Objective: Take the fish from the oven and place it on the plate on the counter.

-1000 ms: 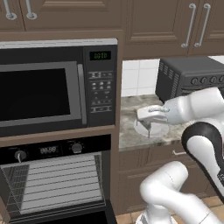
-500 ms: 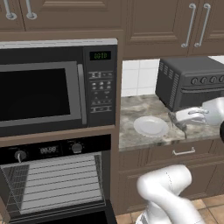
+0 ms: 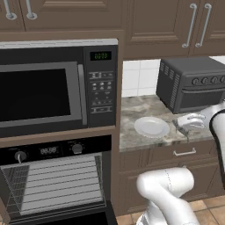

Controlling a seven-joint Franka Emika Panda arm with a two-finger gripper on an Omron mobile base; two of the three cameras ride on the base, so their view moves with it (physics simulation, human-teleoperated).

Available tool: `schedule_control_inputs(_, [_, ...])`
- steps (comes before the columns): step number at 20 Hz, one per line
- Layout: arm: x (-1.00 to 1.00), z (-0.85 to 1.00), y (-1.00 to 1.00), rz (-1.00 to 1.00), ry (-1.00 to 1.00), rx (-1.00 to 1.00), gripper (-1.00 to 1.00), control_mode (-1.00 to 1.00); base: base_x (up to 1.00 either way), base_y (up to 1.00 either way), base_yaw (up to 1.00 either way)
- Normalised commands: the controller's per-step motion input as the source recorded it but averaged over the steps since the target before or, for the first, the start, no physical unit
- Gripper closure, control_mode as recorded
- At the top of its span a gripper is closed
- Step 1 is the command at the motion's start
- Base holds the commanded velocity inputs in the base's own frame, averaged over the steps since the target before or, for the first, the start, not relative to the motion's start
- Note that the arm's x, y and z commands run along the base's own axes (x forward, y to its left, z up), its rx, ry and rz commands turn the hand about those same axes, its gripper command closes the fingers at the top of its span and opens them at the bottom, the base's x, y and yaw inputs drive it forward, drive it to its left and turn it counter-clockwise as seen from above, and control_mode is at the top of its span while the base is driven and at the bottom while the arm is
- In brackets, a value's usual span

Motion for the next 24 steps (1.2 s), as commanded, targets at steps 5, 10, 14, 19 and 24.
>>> schedule_control_inputs(5, [1.0,-0.41,-0.13,-0.04,0.23,-0.02,1.0,-1.0,0.0,0.0,0.0])
schedule_control_inputs(10, [1.0,-0.05,-0.36,-0.02,0.29,-0.04,1.0,-1.0,0.0,0.0,0.0])
schedule_control_inputs(14, [1.0,-0.06,-0.14,-0.01,0.38,-0.05,1.0,-1.0,0.0,0.0,0.0])
schedule_control_inputs(19, [0.86,-0.16,0.0,0.0,0.17,-0.07,1.0,-1.0,0.0,0.0,0.0])
schedule_control_inputs(24, [0.44,-0.51,0.0,0.0,0.01,-0.1,1.0,-1.0,0.0,0.0,0.0])
